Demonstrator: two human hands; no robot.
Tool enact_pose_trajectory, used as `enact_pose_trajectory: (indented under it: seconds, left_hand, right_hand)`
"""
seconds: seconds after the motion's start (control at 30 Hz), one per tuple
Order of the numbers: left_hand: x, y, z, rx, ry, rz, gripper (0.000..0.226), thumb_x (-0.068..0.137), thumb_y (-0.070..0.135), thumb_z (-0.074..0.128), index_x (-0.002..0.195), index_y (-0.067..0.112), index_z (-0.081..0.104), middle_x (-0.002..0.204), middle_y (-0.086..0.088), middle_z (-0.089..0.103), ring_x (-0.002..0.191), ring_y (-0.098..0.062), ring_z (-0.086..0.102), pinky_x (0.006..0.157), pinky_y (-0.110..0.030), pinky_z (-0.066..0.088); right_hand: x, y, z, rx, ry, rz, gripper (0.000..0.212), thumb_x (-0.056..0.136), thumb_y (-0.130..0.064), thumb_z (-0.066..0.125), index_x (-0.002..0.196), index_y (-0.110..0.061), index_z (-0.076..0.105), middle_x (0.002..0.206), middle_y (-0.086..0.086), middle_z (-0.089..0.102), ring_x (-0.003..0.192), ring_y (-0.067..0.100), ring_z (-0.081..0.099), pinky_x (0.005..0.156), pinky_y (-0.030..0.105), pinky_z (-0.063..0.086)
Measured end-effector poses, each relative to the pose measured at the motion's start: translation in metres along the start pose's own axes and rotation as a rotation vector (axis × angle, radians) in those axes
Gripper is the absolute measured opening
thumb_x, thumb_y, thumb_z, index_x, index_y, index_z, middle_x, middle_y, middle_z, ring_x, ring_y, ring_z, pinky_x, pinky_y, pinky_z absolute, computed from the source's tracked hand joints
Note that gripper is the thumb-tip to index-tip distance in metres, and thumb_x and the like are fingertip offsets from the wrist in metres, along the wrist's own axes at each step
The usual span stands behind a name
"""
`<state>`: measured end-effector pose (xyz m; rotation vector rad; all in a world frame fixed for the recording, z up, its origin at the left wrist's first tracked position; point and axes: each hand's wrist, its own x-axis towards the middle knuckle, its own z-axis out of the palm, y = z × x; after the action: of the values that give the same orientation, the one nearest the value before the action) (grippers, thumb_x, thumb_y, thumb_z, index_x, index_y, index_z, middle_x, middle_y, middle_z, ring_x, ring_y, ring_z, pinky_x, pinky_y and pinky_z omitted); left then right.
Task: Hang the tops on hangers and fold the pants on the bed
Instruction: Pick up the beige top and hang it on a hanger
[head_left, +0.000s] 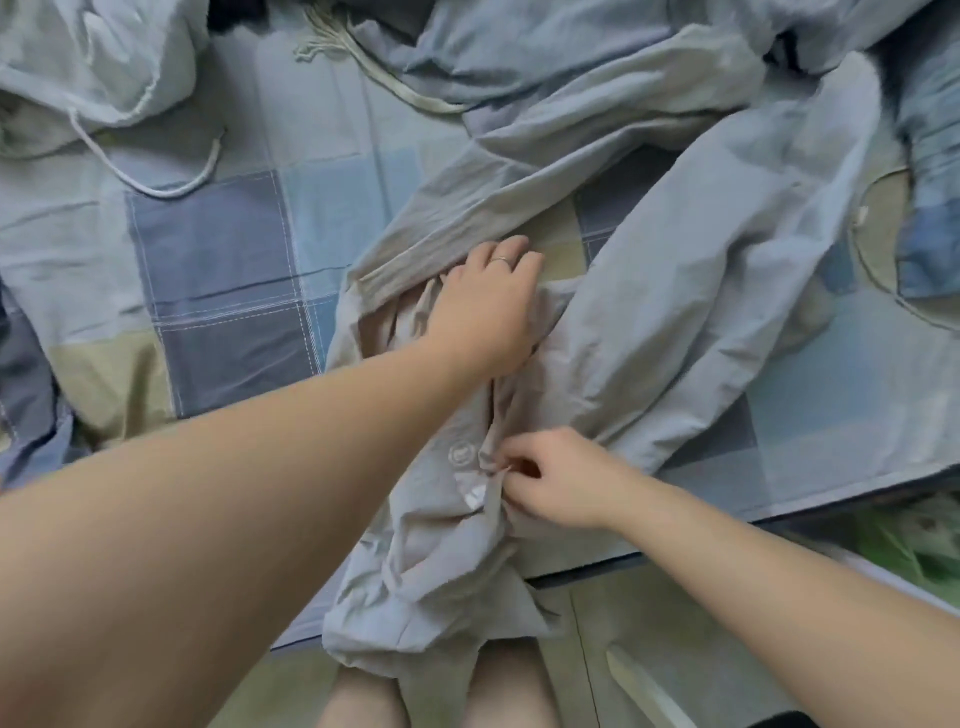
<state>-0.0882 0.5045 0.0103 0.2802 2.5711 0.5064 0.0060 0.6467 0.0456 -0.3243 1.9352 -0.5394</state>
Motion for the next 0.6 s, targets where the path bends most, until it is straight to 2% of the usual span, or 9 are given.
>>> enact_pose_trajectory:
  seconds: [0.07, 0.1, 0.17, 0.2, 0.27, 0.33, 0.43, 0.53, 0.6]
  left_hand:
    - [0.018, 0.001, 0.004, 0.033, -0.106, -0.020, 0.066, 0.086, 0.025, 0.062, 0.147, 0.017, 0.036, 0.159, -0.008, 0.030, 0.140, -0.034, 0.034, 0.104, -0.048, 0.035]
    - [0.024, 0.001, 0.007, 0.054, -0.167, -0.039, 0.063, 0.087, 0.026, 0.061, 0.144, 0.018, 0.036, 0.153, -0.008, 0.040, 0.134, -0.034, 0.041, 0.096, -0.047, 0.037]
    - [0.028, 0.003, 0.012, 0.096, -0.251, -0.055, 0.045, 0.087, 0.024, 0.056, 0.129, 0.018, 0.042, 0.124, -0.007, 0.058, 0.117, -0.034, 0.054, 0.082, -0.043, 0.033]
    - [0.028, 0.003, 0.014, 0.088, -0.277, -0.059, 0.033, 0.087, 0.023, 0.054, 0.118, 0.019, 0.044, 0.108, -0.004, 0.060, 0.109, -0.033, 0.056, 0.080, -0.042, 0.032]
    - [0.021, 0.004, 0.018, 0.016, -0.312, -0.075, 0.013, 0.087, 0.024, 0.052, 0.099, 0.022, 0.048, 0.091, 0.001, 0.056, 0.100, -0.031, 0.058, 0.078, -0.040, 0.035]
    - [0.008, 0.006, 0.020, -0.061, -0.261, -0.129, 0.004, 0.089, 0.027, 0.054, 0.088, 0.024, 0.051, 0.092, -0.001, 0.062, 0.097, -0.032, 0.061, 0.074, -0.037, 0.039]
    - [-0.017, 0.012, 0.012, -0.142, -0.063, -0.278, 0.012, 0.086, 0.017, 0.048, 0.093, 0.025, 0.055, 0.097, -0.006, 0.068, 0.095, -0.036, 0.061, 0.070, -0.037, 0.036]
    - [-0.045, 0.022, -0.009, -0.253, 0.104, -0.392, 0.023, 0.089, 0.014, 0.044, 0.105, 0.027, 0.054, 0.096, -0.007, 0.068, 0.090, -0.037, 0.060, 0.067, -0.039, 0.040]
    - [-0.067, 0.029, -0.031, -0.340, 0.207, -0.417, 0.023, 0.090, 0.014, 0.043, 0.107, 0.028, 0.049, 0.089, -0.005, 0.065, 0.082, -0.035, 0.058, 0.064, -0.039, 0.041]
  right_hand:
    - [0.007, 0.013, -0.026, -0.073, 0.397, -0.020, 0.016, 0.093, -0.030, 0.057, 0.104, -0.023, 0.067, 0.108, 0.001, 0.067, 0.105, 0.026, 0.058, 0.090, 0.041, 0.048]
    - [0.012, 0.019, -0.041, -0.128, 0.576, -0.032, 0.022, 0.091, -0.027, 0.060, 0.111, -0.021, 0.066, 0.115, 0.001, 0.064, 0.109, 0.027, 0.055, 0.094, 0.040, 0.043]
    - [0.027, 0.027, -0.069, -0.251, 0.741, 0.003, 0.043, 0.087, -0.026, 0.064, 0.129, -0.024, 0.059, 0.136, 0.002, 0.054, 0.125, 0.029, 0.045, 0.103, 0.041, 0.031]
    - [0.035, 0.030, -0.081, -0.352, 0.700, 0.051, 0.055, 0.086, -0.028, 0.064, 0.140, -0.028, 0.051, 0.148, 0.002, 0.044, 0.137, 0.029, 0.036, 0.110, 0.045, 0.023]
    - [0.051, 0.035, -0.099, -0.564, 0.468, 0.166, 0.072, 0.088, -0.036, 0.062, 0.153, -0.037, 0.029, 0.160, 0.002, 0.028, 0.150, 0.029, 0.017, 0.118, 0.057, 0.005]
    - [0.058, 0.037, -0.107, -0.675, 0.269, 0.251, 0.063, 0.092, -0.041, 0.056, 0.149, -0.037, 0.030, 0.150, 0.004, 0.042, 0.146, 0.030, 0.025, 0.116, 0.065, -0.004]
    - [0.051, 0.029, -0.115, -0.680, 0.209, 0.336, 0.033, 0.093, -0.041, 0.050, 0.124, -0.032, 0.055, 0.128, 0.005, 0.055, 0.131, 0.032, 0.042, 0.115, 0.062, 0.006]
    - [0.030, 0.011, -0.119, -0.632, 0.331, 0.341, 0.024, 0.091, -0.034, 0.049, 0.110, -0.034, 0.062, 0.112, 0.002, 0.057, 0.121, 0.031, 0.049, 0.105, 0.048, 0.023]
    - [0.009, -0.004, -0.123, -0.578, 0.377, 0.343, 0.021, 0.090, -0.030, 0.052, 0.105, -0.034, 0.065, 0.100, 0.000, 0.050, 0.113, 0.030, 0.054, 0.093, 0.042, 0.026]
